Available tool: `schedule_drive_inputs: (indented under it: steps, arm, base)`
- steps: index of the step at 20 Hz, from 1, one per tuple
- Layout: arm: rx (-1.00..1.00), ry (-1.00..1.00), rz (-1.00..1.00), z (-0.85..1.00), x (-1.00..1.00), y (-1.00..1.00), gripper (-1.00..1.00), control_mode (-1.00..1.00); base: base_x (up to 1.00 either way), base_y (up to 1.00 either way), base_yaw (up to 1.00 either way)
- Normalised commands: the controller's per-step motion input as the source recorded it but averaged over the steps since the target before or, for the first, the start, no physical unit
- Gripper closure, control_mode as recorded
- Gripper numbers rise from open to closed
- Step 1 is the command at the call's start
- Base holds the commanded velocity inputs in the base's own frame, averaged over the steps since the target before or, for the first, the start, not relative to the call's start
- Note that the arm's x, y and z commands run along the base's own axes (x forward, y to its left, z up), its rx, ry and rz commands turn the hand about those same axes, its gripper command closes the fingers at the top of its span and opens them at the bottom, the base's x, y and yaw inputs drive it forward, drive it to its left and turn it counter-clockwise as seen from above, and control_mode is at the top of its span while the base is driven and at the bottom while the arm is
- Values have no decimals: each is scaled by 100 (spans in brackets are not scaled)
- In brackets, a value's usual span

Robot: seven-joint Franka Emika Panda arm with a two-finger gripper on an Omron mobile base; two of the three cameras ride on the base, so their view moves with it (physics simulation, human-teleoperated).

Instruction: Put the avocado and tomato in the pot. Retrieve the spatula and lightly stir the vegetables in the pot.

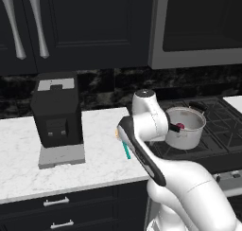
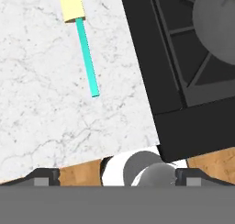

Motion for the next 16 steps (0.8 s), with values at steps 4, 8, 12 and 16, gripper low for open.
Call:
schedule_drive_inputs:
  steps: [4,8,12,16]
  arm:
    - [3,-1,6,-61,27,0,-100,-100]
    - [2,0,5,-47,39,0,-100,-100]
    - [0,5,0,-27,59,0,-100,-100]
    - [0,5,0,-27,54,6,-100,-100]
  base:
    - [0,0,0]
    - [0,0,0]
    - [0,0,0]
    - [0,0,0]
